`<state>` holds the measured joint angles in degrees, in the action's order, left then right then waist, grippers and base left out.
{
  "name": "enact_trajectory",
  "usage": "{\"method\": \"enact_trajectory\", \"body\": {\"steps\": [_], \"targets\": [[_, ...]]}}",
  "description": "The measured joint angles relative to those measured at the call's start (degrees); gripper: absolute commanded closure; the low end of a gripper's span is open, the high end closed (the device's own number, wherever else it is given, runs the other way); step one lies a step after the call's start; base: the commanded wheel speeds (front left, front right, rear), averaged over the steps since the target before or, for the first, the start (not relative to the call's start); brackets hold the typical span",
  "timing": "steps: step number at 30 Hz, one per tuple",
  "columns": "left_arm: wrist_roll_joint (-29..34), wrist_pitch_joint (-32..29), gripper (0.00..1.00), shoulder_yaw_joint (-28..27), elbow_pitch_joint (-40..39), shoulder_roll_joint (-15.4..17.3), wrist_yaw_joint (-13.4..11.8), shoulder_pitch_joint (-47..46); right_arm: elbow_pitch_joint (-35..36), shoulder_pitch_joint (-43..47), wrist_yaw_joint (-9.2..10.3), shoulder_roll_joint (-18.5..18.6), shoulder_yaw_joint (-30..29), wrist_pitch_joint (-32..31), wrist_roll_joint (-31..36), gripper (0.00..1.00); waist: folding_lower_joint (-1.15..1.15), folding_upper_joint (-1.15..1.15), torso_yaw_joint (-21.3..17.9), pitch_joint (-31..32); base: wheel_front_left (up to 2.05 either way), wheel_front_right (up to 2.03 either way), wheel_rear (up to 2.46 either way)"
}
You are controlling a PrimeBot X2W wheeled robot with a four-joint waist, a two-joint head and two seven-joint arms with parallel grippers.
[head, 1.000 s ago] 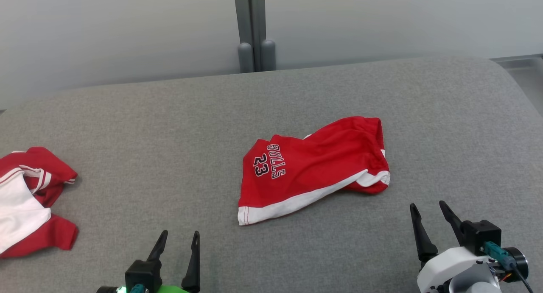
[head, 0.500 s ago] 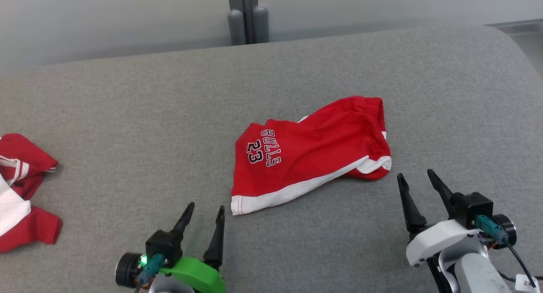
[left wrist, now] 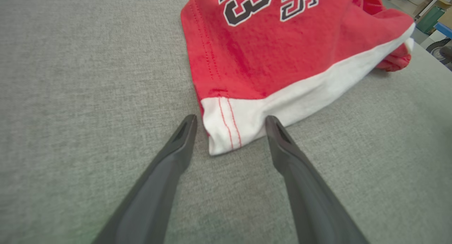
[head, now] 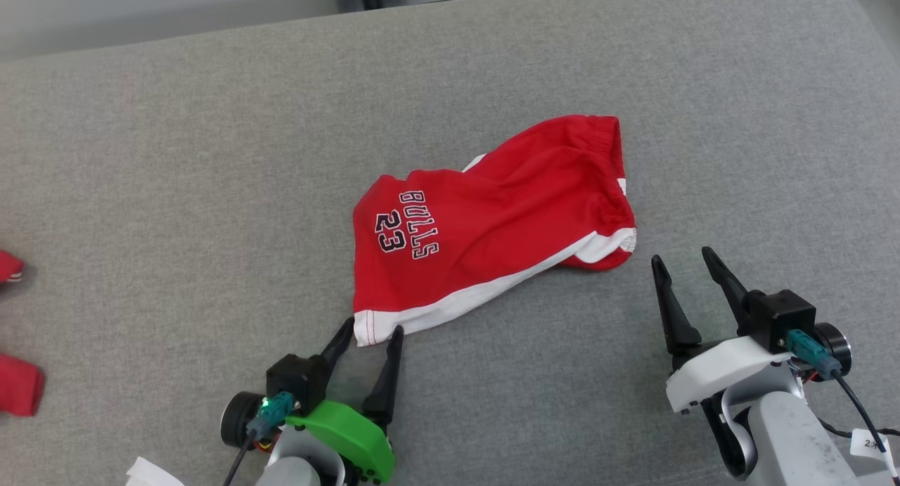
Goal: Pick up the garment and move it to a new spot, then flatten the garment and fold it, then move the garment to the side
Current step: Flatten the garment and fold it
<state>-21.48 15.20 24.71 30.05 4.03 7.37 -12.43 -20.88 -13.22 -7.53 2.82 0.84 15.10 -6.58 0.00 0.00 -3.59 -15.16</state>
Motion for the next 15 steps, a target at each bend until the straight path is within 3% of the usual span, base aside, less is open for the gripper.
{"method": "enact_trajectory", "body": {"steps": [1,2,4,5,15], "targets": [[-0.23,0.01,0.14,0.0,-0.11,0.11,0.01,-0.05,0.08,-0.08,0.0,0.01,-0.04,0.0,0.01,0.0,0.0,0.0,-0.16,-0.25,0.0,0.0,0.0],[-0.44,0.01,0.49,0.01,-0.27,0.25,0.01,-0.16,0.12,-0.14,0.0,0.0,-0.08,0.01,0.03,0.0,0.0,0.0,-0.29,-0.45,0.0,0.0,0.0],[-0.83,0.0,0.7,0.0,-0.75,0.42,0.01,-0.24,0.12,-0.18,0.0,0.0,-0.14,0.0,0.04,0.0,0.0,0.0,-0.33,-0.62,0.0,0.0,0.0],[-1.02,-0.01,1.0,0.08,-1.11,0.55,0.01,-0.25,0.08,-0.23,0.0,0.02,-0.2,0.0,0.05,0.0,0.0,0.0,-0.24,-0.63,0.0,0.0,0.0],[-0.91,-0.04,1.0,-1.22,-2.74,1.1,0.01,-0.01,-1.1,-2.01,0.0,-0.01,1.05,0.01,-0.19,0.0,0.0,0.0,1.39,-0.91,0.0,0.0,0.0]]}}
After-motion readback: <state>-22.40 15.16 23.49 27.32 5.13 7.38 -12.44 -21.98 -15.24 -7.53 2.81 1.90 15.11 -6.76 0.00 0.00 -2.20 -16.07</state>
